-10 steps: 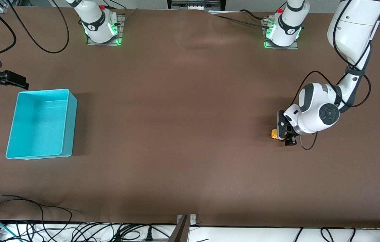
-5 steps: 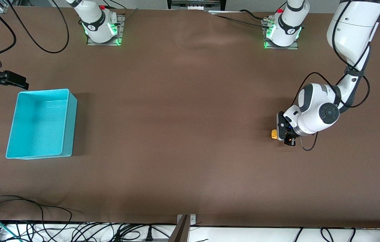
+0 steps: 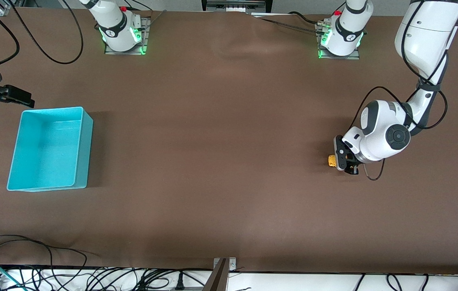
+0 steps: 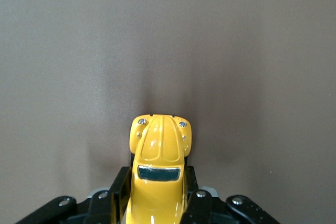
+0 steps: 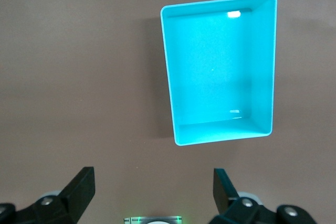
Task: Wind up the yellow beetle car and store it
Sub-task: 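Close the left gripper on the yellow car, pressing it down, then drag the car backward along the table with the left gripper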
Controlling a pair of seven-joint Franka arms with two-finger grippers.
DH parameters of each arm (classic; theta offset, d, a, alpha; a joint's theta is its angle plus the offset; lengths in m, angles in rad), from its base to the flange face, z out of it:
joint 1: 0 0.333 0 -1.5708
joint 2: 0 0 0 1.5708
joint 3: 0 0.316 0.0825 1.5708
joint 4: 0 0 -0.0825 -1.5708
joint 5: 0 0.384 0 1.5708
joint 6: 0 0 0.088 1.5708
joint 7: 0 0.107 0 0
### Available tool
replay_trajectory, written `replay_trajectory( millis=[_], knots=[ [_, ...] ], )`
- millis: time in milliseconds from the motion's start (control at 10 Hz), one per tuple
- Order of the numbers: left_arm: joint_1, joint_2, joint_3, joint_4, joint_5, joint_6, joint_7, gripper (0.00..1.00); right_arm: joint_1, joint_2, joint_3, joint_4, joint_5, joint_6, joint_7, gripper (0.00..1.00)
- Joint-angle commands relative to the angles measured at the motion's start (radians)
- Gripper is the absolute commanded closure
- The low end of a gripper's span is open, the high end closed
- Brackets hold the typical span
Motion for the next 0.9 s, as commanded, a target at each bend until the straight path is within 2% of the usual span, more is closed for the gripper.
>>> replay_trajectory(
  millis=[0,500,800],
  knots=[
    [-0.001,-0.015,0.003,-0.025,0.024,-0.023,-0.024,1.00,-0.003,0.004,-0.001,0.012,0.002,-0.001,0.002,0.00],
    [0.030,0.019,0.006,-0.023,0.033,-0.022,0.055,1.00,-0.001,0.004,-0.001,0.012,0.002,-0.001,0.003,0.00],
    [0.143,0.033,0.015,-0.022,0.038,-0.022,0.182,1.00,-0.003,0.004,-0.001,0.012,-0.006,-0.002,0.000,0.00]
  ],
)
